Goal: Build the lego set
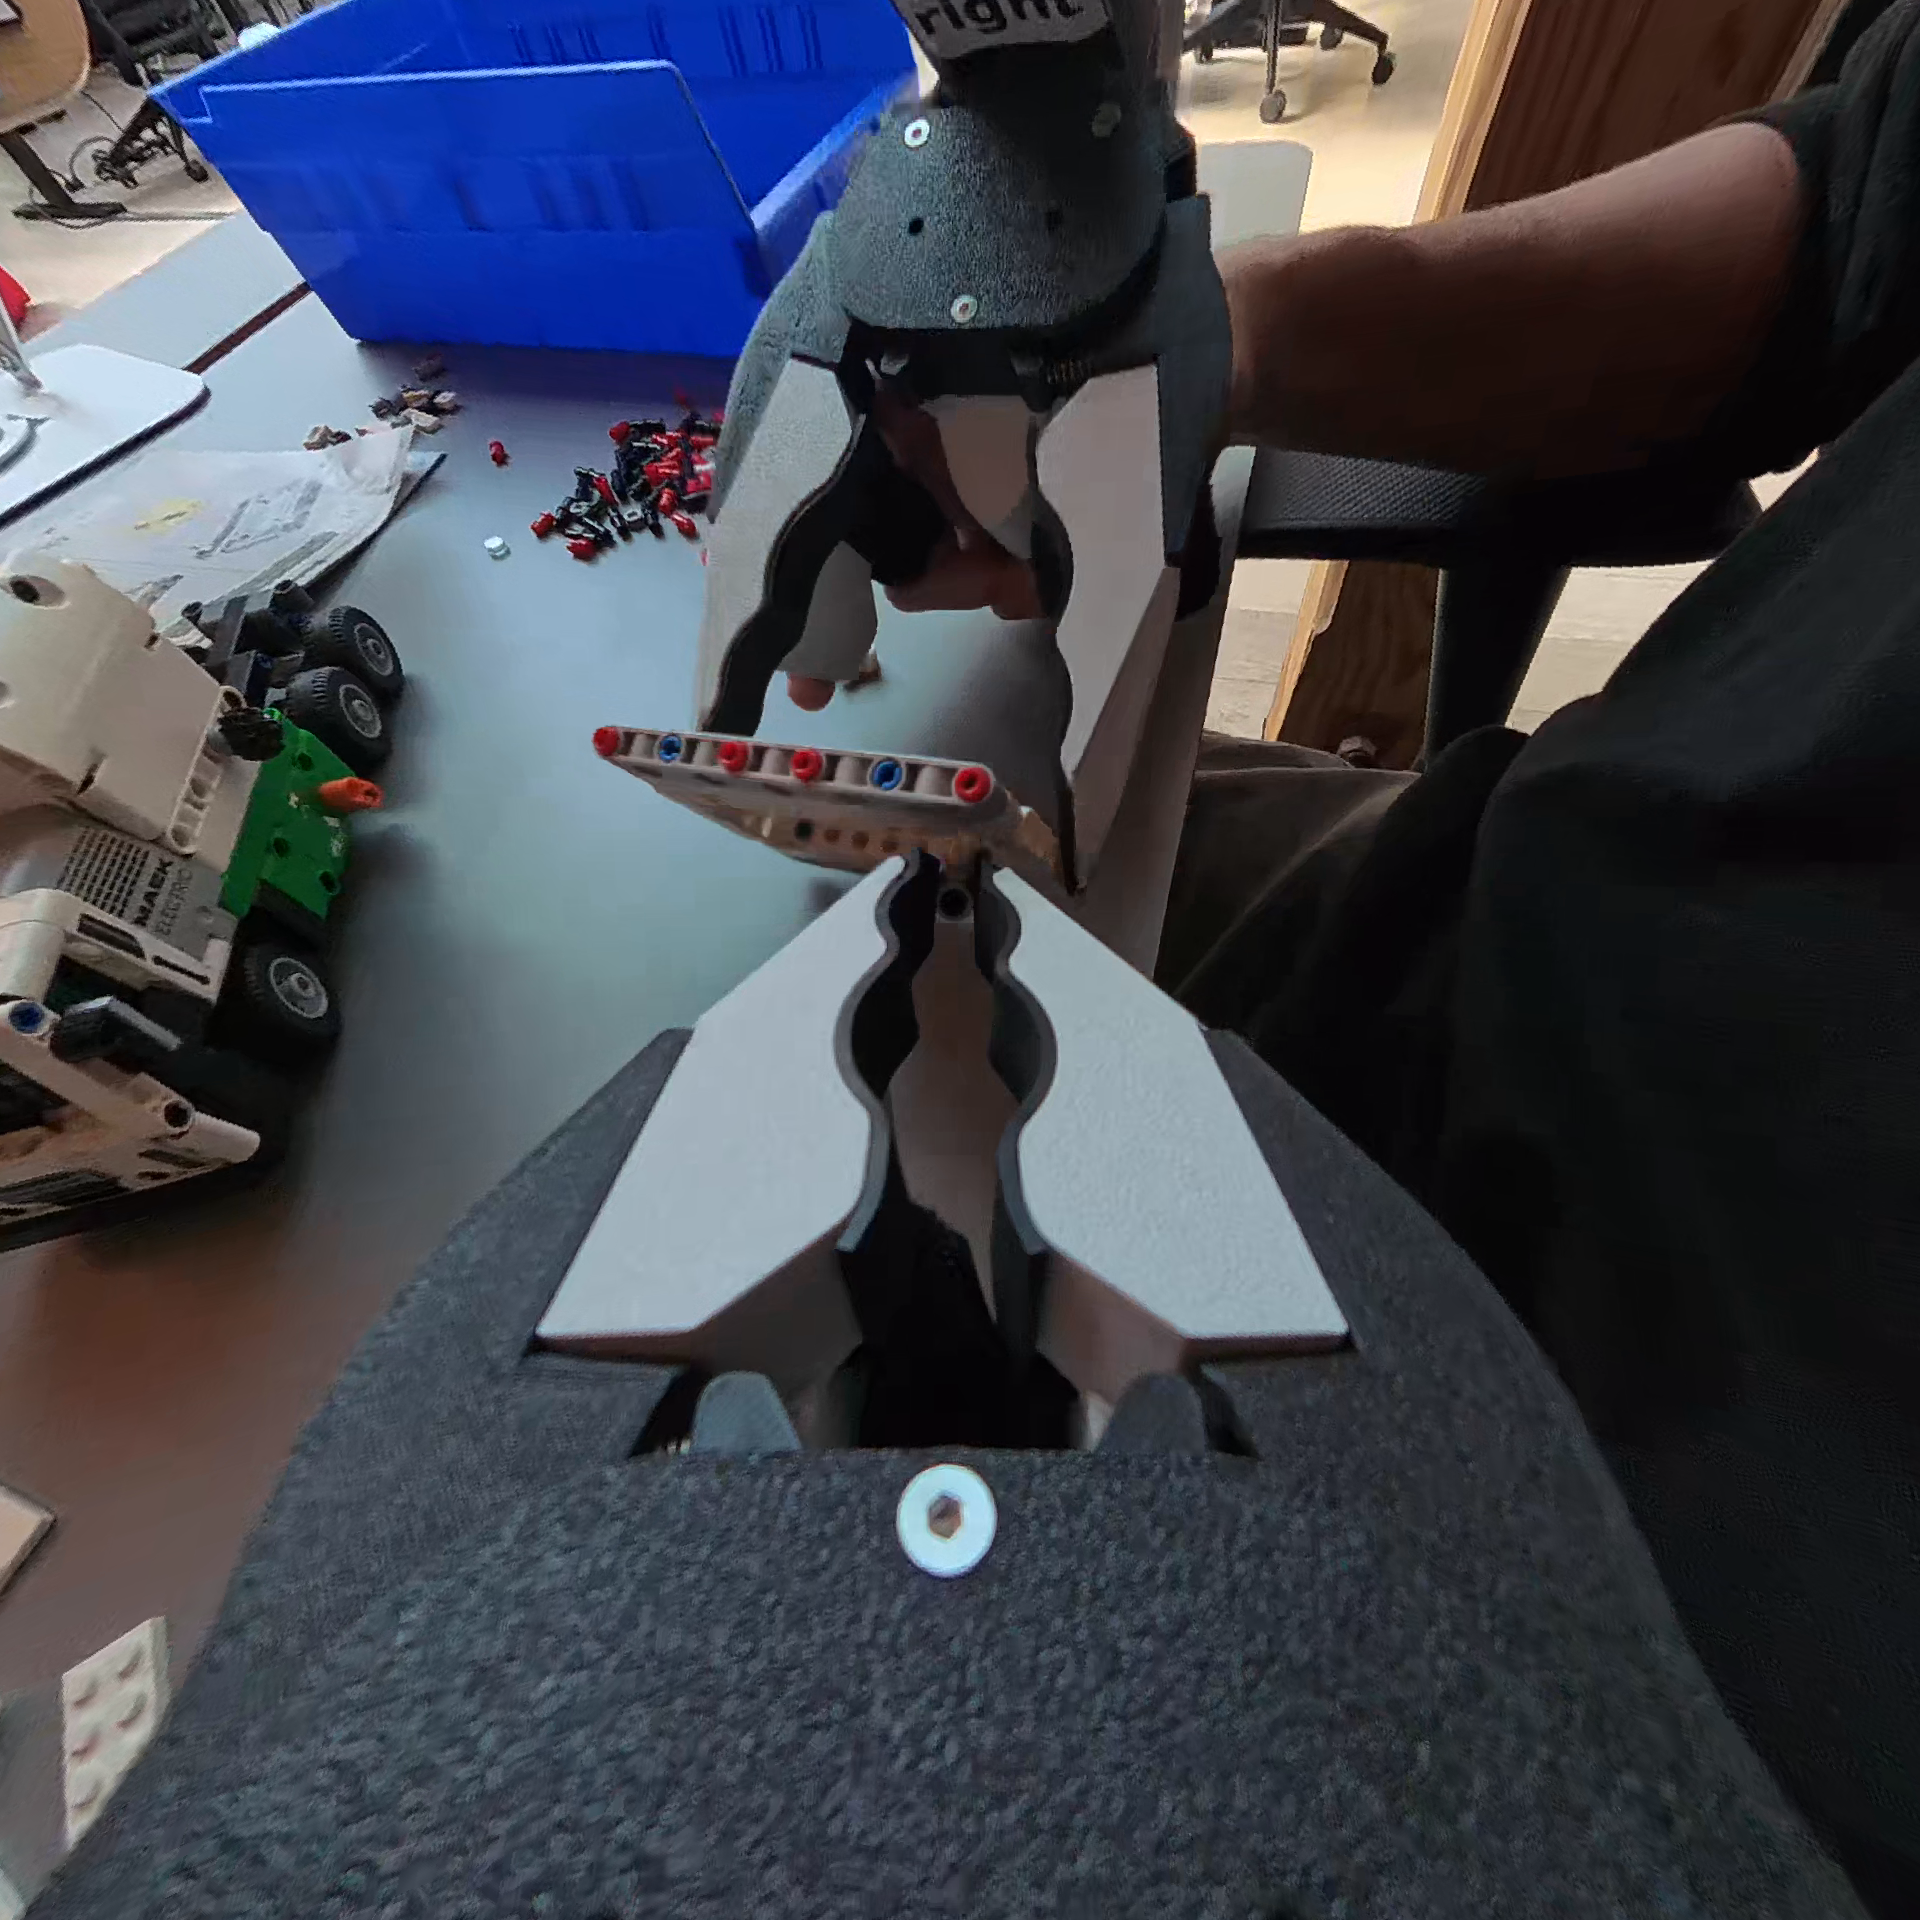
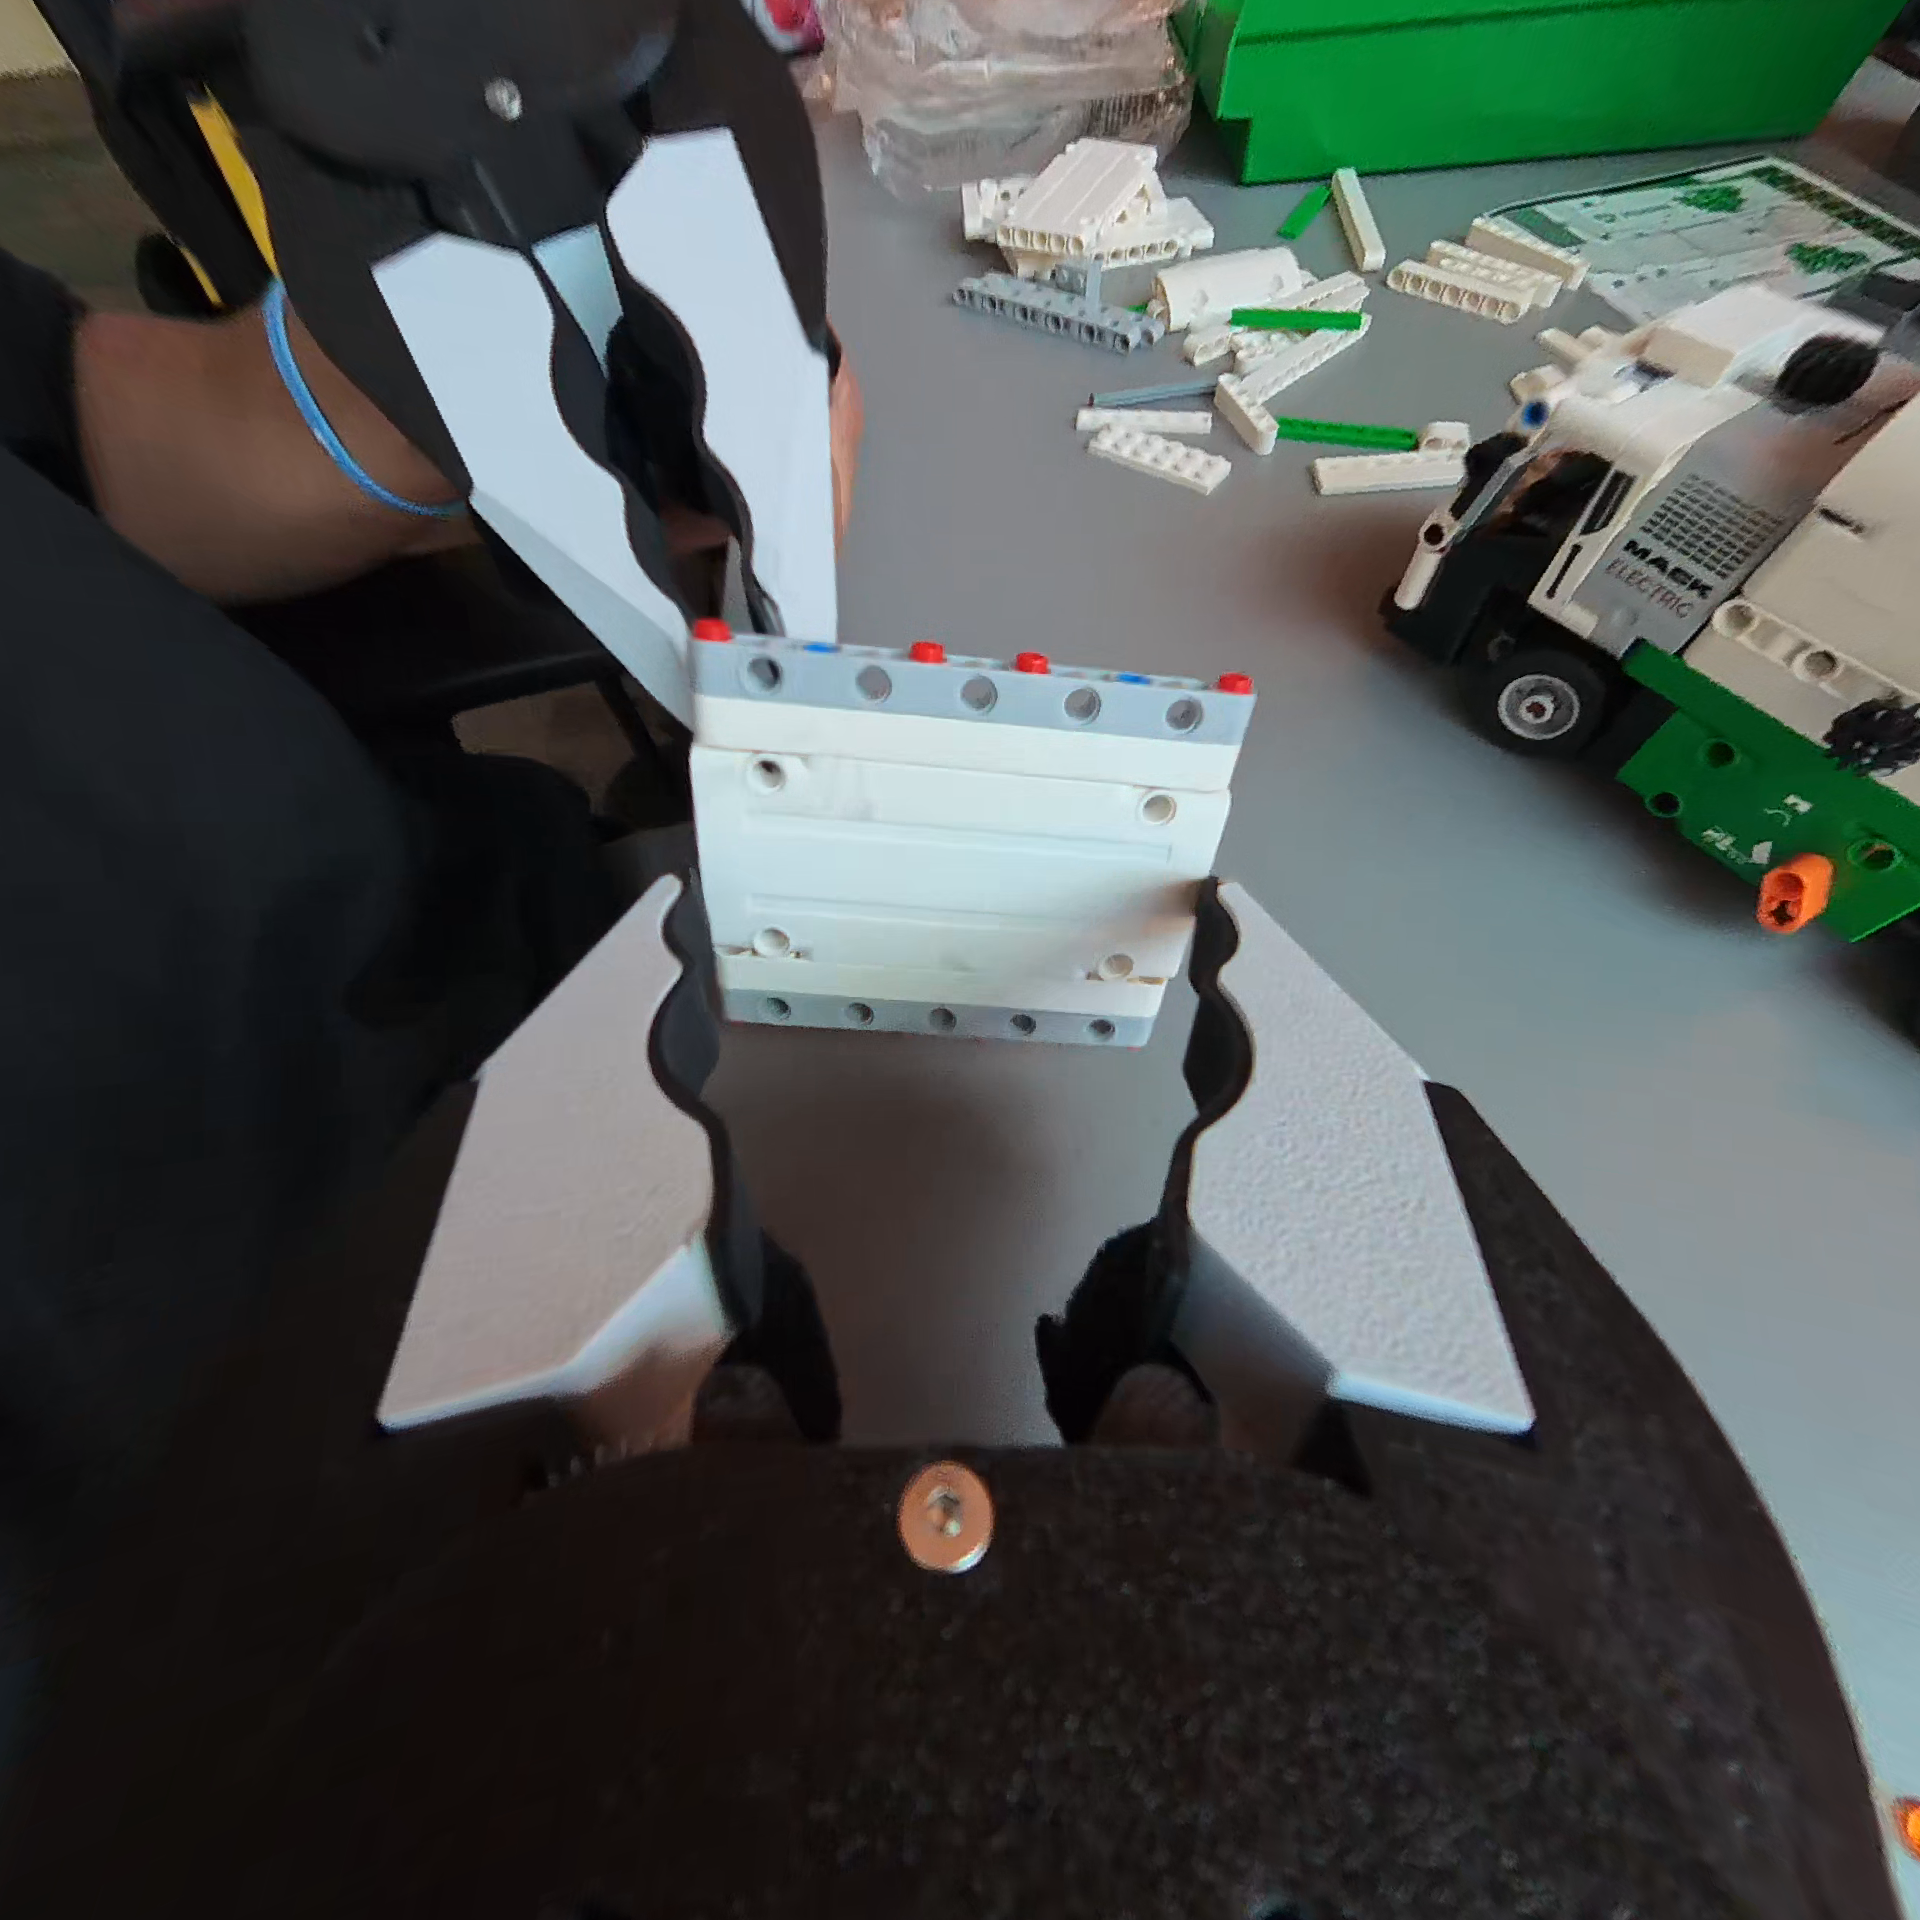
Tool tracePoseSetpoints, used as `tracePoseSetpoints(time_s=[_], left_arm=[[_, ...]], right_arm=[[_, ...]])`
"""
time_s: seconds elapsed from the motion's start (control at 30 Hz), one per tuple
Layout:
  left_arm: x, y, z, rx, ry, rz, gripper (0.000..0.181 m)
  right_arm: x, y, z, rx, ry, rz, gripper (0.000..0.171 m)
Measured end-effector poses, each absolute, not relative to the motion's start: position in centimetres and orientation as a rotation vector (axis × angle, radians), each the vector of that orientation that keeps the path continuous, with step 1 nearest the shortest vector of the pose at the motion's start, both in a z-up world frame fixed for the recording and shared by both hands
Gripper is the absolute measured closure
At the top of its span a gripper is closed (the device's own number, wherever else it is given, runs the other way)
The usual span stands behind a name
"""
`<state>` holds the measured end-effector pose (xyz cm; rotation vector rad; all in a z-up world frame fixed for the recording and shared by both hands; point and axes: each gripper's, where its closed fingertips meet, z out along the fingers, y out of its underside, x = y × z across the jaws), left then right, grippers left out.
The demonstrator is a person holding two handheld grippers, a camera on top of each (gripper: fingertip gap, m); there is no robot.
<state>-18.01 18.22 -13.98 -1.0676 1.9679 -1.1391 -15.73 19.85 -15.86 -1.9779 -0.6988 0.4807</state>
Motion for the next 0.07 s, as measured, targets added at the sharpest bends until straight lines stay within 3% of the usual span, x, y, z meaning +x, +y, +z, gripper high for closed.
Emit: tracePoseSetpoints(time_s=[0.07], left_arm=[[-17.8, 18.55, -14.51, -1.085, 2.021, -1.092, 0.176]], right_arm=[[-15.65, 20.15, -17.05, -2.014, -0.731, 0.412, 0.079]])
